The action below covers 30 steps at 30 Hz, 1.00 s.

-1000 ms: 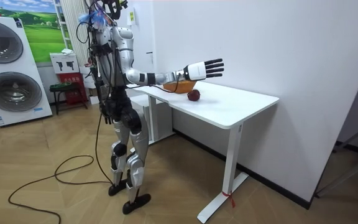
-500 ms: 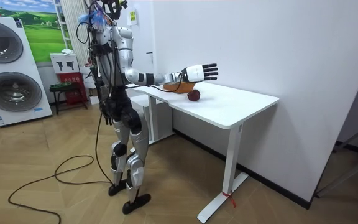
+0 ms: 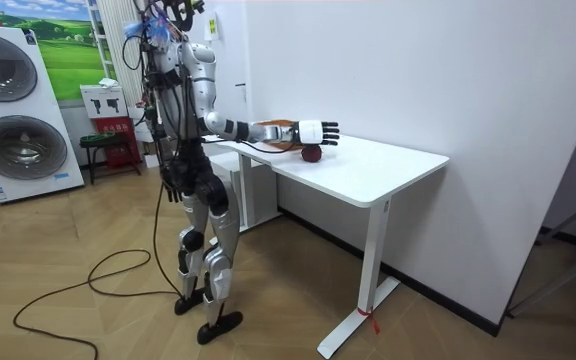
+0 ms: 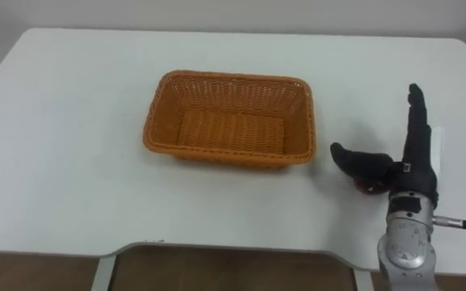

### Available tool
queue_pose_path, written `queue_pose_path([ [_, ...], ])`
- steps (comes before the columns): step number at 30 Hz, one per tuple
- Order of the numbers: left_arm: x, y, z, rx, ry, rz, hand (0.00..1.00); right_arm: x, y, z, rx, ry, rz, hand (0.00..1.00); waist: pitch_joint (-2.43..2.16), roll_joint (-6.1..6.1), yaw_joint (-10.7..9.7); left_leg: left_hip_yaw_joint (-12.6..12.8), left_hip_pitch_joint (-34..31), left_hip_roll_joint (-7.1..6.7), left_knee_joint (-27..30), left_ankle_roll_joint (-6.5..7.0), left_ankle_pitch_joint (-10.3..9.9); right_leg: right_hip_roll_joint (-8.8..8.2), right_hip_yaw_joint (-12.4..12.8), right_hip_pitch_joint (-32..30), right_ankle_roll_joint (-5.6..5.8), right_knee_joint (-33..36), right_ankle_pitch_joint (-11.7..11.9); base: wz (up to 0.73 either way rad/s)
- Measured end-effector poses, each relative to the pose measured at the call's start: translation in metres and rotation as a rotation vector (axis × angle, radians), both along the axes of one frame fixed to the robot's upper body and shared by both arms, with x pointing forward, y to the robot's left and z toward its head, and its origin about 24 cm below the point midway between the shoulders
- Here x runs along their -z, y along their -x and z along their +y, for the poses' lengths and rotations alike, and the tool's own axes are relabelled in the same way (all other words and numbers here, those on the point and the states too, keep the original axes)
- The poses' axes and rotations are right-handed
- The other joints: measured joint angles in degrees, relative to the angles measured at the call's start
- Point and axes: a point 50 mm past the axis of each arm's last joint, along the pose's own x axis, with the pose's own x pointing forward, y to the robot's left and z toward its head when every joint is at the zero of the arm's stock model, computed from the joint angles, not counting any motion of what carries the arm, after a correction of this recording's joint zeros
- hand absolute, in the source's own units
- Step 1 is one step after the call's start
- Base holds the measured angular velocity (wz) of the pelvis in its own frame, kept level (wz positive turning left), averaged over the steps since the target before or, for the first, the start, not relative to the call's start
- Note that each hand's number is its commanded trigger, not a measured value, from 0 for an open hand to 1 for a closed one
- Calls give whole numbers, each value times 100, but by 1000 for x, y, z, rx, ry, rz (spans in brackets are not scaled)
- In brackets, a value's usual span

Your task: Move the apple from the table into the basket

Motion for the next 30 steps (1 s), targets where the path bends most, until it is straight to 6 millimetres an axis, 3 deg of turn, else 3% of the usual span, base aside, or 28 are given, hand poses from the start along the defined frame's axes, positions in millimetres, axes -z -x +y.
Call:
queue_pose_path([
  [10,0,2,0,-1,-1,3,0,6,3,4,-49,24,43,0,-23,-33,-3,2,15,4,0,-1,1,8,-12,61,-5,-97,32,0],
  [17,1,9,0,-4,1,22,0,37,20,-5,-16,36,187,0,-34,-68,-16,-10,58,4,14,-1,1,5,-39,138,-5,-104,42,0],
  [19,1,12,0,-6,3,31,0,37,20,-5,-24,41,180,0,-30,-36,-32,-10,38,6,16,-1,1,3,-52,137,-5,-99,49,0],
  [21,0,11,1,-7,1,29,0,38,21,-5,-24,42,180,25,-23,-16,-39,-27,57,4,12,-1,0,-1,-75,157,-5,-98,51,6],
  [22,0,11,1,-7,0,29,0,40,22,-6,-21,41,182,58,-22,-13,-44,-60,76,1,11,-1,0,-6,-113,188,-4,-100,51,9],
  [25,0,10,2,-4,1,25,0,42,25,-7,-12,43,185,98,-20,-11,-28,-62,73,4,10,-2,0,-5,-115,186,-5,-104,50,2],
  [30,-1,11,4,-2,-3,30,0,46,33,-15,47,64,179,100,-50,-48,-27,-72,120,2,-2,-2,-1,0,-130,278,-3,-186,51,1],
])
